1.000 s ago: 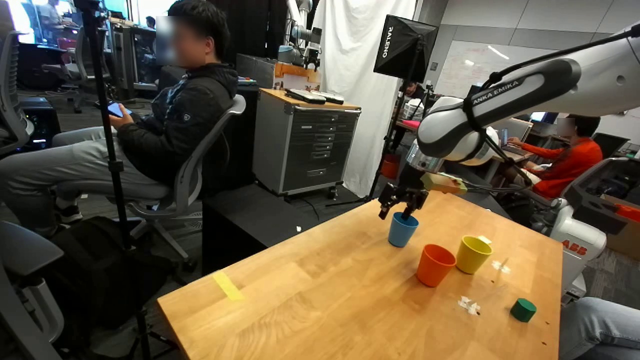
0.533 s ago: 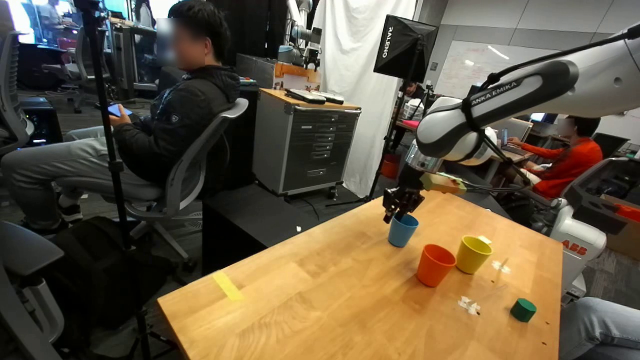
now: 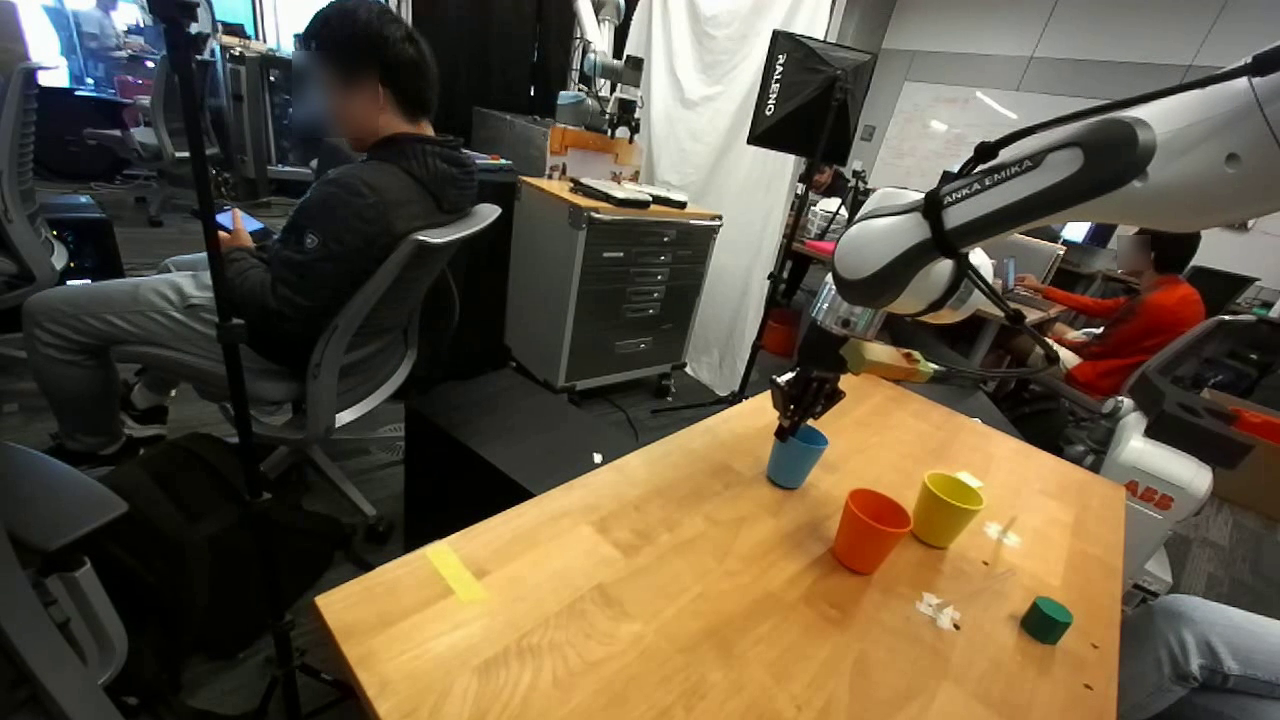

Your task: Pick the blue cup and place it inside the orange cup. Then, put the yellow cup inside the orange cup

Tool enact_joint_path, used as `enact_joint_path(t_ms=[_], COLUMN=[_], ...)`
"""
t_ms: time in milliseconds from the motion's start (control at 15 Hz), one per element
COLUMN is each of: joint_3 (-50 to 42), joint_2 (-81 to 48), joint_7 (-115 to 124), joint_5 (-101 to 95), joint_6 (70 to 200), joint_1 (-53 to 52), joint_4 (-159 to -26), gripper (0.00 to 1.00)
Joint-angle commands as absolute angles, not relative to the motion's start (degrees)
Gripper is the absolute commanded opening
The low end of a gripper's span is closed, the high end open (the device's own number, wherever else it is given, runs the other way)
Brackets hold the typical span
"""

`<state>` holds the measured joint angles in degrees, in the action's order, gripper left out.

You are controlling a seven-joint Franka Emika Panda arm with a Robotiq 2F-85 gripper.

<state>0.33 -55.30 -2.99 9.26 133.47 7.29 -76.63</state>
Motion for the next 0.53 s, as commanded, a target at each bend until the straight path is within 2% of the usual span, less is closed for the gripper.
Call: enact_joint_path(t_ms=[0, 467], joint_3=[0.7, 0.8], joint_2=[-56.3, -52.0], joint_7=[-2.8, -1.5], joint_5=[8.8, 9.3], joint_6=[131.6, 133.3], joint_1=[7.6, 7.0], joint_4=[-74.2, -78.5], gripper=[0.08, 0.05])
